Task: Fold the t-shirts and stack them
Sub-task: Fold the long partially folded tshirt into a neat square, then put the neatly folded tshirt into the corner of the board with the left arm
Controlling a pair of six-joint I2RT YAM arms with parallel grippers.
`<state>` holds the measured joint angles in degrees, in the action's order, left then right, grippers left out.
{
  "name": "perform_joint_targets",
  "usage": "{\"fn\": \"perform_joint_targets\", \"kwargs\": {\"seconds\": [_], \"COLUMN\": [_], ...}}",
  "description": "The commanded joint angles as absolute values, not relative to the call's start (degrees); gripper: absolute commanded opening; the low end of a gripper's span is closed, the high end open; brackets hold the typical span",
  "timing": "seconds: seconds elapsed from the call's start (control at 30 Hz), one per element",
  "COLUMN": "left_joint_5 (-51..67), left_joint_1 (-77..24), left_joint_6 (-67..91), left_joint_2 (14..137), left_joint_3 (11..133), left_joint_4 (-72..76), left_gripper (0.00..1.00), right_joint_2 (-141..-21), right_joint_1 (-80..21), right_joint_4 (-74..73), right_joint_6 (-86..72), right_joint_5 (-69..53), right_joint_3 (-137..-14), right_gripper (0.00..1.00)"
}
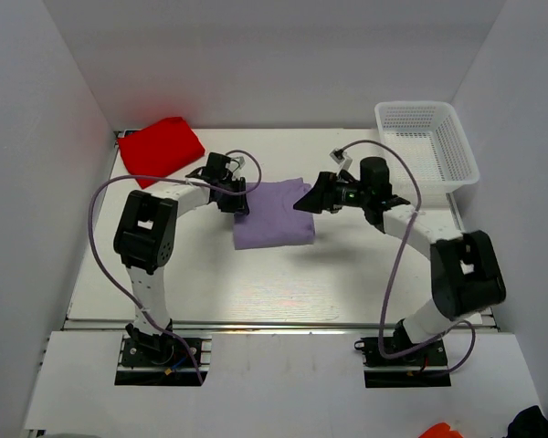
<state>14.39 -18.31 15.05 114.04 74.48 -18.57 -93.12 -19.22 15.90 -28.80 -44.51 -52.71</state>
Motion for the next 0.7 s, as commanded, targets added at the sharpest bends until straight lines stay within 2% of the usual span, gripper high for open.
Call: {"fn": "perform_joint_targets", "kwargs": {"seconds": [0.0,0.07,0.1,0.17,0.37,0.5,0.67], "left_joint_5": [8.7,8.2,7.7,6.3,-3.2,-3.1,-6.9], "left_joint_1": [-19.7,-20.2,-20.2,-20.7,-20.7,-19.5,-19.5], "left_joint_6": [14.1,14.1,14.1,14.1,9.2,4.4,-0.9], "left_joint_2": [117.9,118.6,118.6,118.6,113.1,107.4,108.5], "left_joint_3": [75.5,75.5,75.5,75.5,79.6,81.8,90.6], "left_joint_4": [-23.5,-23.5,-23.5,-23.5,-25.2,-22.9,-25.3], "left_gripper": [0.40,0.30,0.16,0.00,0.00,0.00,0.00], "right_joint_2": [-85.2,-83.2,-80.5,-78.8,-70.0,-65.4,-59.9], "right_joint_1": [-19.0,-18.9,-18.6,-18.4,-17.7,-17.3,-17.1], "right_joint_4": [14.1,12.9,12.6,10.6,5.4,2.2,-2.6], "right_joint_6": [-26.4,-26.1,-25.7,-25.4,-22.4,-21.2,-18.7], "right_joint_5": [-43.2,-41.2,-40.9,-38.2,-30.1,-25.1,-17.3], "right_joint_3": [-51.8,-50.2,-49.1,-47.8,-43.1,-40.5,-39.4], "right_gripper": [0.90,0.90,0.90,0.90,0.90,0.90,0.90]}}
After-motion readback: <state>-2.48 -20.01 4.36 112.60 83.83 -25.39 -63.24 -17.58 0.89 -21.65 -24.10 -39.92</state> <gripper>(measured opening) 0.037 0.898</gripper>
